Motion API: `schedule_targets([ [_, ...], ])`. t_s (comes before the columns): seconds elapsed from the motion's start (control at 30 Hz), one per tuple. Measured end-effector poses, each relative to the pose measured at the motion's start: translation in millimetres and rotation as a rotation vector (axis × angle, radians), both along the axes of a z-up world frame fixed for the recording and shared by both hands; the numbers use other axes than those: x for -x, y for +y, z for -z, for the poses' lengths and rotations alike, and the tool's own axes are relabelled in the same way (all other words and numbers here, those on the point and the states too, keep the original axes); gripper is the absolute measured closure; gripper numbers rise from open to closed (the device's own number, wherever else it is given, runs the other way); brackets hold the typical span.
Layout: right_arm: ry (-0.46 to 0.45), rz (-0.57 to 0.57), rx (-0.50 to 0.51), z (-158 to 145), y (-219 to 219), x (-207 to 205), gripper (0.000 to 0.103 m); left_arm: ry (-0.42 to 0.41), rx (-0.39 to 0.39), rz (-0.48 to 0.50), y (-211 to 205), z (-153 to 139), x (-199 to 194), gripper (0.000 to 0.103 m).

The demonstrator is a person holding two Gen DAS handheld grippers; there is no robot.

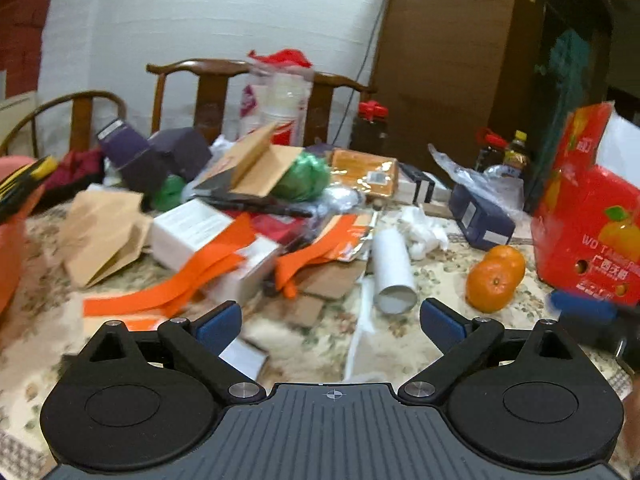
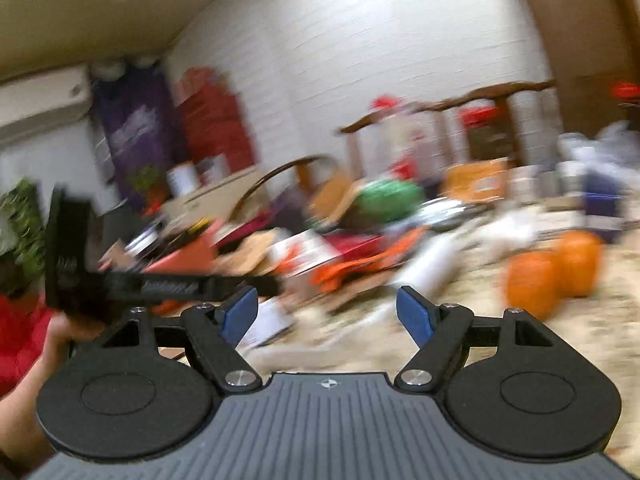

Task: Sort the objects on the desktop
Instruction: 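Close the right gripper on one orange while the left gripper grasps another orange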

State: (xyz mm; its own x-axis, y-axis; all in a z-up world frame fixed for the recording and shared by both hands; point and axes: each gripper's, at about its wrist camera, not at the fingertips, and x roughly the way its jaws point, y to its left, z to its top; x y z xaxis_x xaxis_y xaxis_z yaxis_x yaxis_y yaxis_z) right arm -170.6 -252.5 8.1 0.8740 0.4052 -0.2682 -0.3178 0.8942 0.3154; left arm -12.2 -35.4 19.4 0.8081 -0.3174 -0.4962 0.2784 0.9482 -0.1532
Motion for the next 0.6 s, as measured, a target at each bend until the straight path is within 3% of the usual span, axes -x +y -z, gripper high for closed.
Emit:
schedule_targets([
  [0.13,-0.077,0.266,0.105,-1.0,-43.0,2.2,0.017,0.021,0.007,0.039,-26.5,5.6,-13.1,0.002],
  [0.23,-0.020,0.380,0.096,2.1,-72.7,-17.5,0.017,0.020,-0.024,0.092,-55.9,12.1,-20.6,0.002],
  [0.37,0.085,0.388,0.034,14.5,-101.7,-54.9,0.017,-0.012,-0.120,0.164,-104.9,23.7,-26.1,0.002],
  [0.53,0.185,0.374,-0.009,24.1,-111.7,-98.9,0.019,-0.067,-0.175,0.220,-145.8,34.1,-35.7,0.002],
  [0.6,0.220,0.368,-0.003,24.6,-109.7,-112.7,0.024,-0.072,-0.189,0.221,-157.5,37.3,-43.8,0.002],
])
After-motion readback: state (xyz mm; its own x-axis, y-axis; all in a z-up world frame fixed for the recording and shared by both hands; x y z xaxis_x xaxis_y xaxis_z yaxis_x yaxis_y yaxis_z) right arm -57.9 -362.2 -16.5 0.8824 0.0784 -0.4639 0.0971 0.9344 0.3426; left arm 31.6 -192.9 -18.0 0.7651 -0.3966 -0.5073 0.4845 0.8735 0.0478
